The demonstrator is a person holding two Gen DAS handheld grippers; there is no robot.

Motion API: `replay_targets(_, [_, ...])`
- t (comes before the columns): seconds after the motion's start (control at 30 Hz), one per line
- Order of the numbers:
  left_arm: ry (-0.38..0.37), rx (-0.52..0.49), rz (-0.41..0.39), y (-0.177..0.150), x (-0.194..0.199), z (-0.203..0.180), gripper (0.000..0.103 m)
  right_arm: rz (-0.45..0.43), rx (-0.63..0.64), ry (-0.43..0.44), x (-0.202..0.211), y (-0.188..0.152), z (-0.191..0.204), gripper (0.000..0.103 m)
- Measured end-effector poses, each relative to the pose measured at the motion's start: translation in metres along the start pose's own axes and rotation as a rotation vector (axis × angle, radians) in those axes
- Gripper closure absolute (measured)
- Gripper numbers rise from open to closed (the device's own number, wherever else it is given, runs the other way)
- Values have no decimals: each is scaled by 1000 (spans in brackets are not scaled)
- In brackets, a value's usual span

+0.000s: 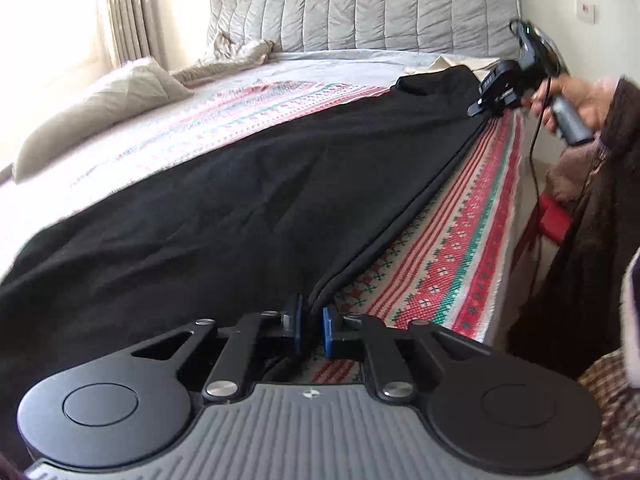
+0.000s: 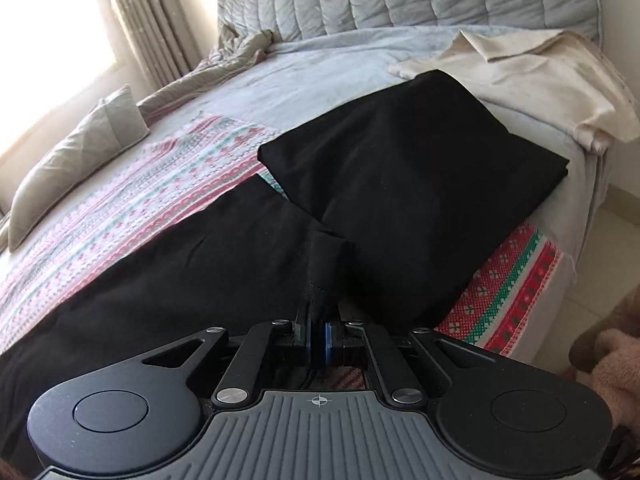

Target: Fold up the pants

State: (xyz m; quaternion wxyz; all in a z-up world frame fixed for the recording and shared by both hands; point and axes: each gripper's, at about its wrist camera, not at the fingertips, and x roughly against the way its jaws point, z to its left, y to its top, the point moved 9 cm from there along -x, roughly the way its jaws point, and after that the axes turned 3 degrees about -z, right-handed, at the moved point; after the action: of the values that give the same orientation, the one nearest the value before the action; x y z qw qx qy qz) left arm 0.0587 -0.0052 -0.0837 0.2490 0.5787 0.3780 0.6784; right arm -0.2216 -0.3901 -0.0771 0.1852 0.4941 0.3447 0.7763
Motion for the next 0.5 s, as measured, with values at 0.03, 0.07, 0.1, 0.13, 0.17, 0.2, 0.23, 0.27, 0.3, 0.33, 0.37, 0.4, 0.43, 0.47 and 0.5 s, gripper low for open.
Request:
replay_targets(0.03, [-19, 9, 4, -1, 2, 1, 75, 3, -2, 0, -1, 0, 0, 99])
replay_targets(0.07, [-41, 17, 9, -2, 4, 3, 71, 5, -5, -2, -2, -2, 1, 99])
replay_targets(0.1, [-60, 24, 15, -1, 6, 3, 68, 4, -5, -2, -3, -1, 0, 99])
replay_targets(0.13, [-84, 33, 25, 0, 10, 4, 60, 2, -2, -2, -2, -1, 1, 99])
replay_targets(0.17, [-109, 48, 29, 1, 15, 6, 47, 2, 1, 0, -3, -1, 0, 98])
replay_targets(0.2, [-119, 74, 15, 4, 22, 9, 40, 3, 5, 2, -4, -1, 0, 98])
replay_targets(0.23, [-111, 95, -17, 7, 29, 15, 26, 3, 9, 2, -1, -3, 0, 97])
replay_targets(0.27, [-90, 105, -50, 9, 37, 22, 21, 3, 10, 3, 0, -4, 3, 96])
replay_targets(0.3, [-56, 110, -70, 9, 42, 30, 20, 3, 11, 4, 0, -4, 4, 95])
replay_targets(0.33, [-21, 118, -77, 8, 46, 39, 20, 2, 13, 6, 0, -4, 3, 94])
replay_targets(0.37, [17, 132, -78, 4, 49, 51, 19, 2, 16, 7, 0, -4, 5, 92])
replay_targets(0.4, [56, 144, -70, -2, 51, 62, 19, 2, 16, 8, -1, -5, 4, 91])
replay_targets(0.43, [101, 159, -55, -9, 53, 75, 19, 2, 15, 9, 0, -6, 5, 90])
replay_targets(0.47, [143, 177, -36, -18, 55, 88, 19, 1, 14, 8, 0, -6, 6, 90])
replay_targets(0.5, [179, 196, -17, -28, 58, 99, 19, 0, 14, 8, 0, -6, 6, 90])
